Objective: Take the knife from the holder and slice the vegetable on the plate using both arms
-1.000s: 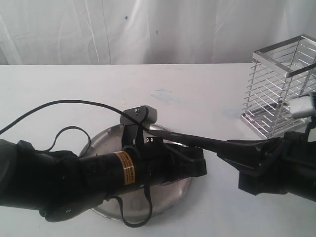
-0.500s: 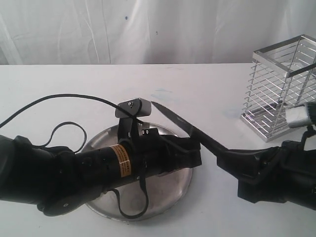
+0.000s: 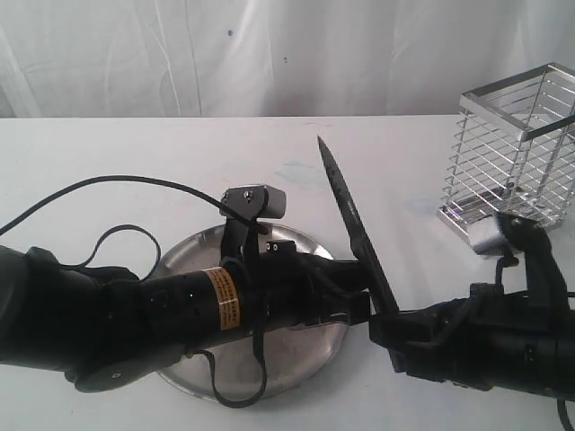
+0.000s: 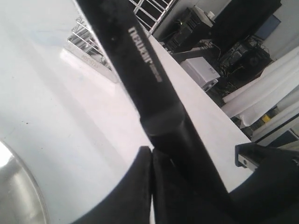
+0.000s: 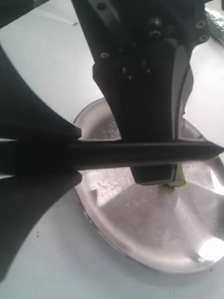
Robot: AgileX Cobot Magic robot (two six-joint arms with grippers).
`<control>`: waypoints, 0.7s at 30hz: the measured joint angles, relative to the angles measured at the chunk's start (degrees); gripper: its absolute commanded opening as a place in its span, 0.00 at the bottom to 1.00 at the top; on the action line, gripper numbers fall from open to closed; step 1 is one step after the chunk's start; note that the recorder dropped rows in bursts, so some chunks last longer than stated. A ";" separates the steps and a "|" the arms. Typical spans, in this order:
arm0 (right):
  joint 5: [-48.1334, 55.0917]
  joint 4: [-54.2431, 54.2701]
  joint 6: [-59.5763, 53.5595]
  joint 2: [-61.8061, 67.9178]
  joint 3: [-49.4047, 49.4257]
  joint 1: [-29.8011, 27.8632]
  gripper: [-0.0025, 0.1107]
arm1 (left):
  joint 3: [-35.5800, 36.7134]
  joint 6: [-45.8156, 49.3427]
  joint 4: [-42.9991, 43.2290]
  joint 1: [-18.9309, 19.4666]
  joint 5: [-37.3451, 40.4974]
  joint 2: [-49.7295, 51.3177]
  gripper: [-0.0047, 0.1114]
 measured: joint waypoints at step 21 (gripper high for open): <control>2.46 -0.32 -4.38 7.79 -2.92 0.00 0.02 | 0.00 -0.99 7.26 1.34 7.35 0.00 0.04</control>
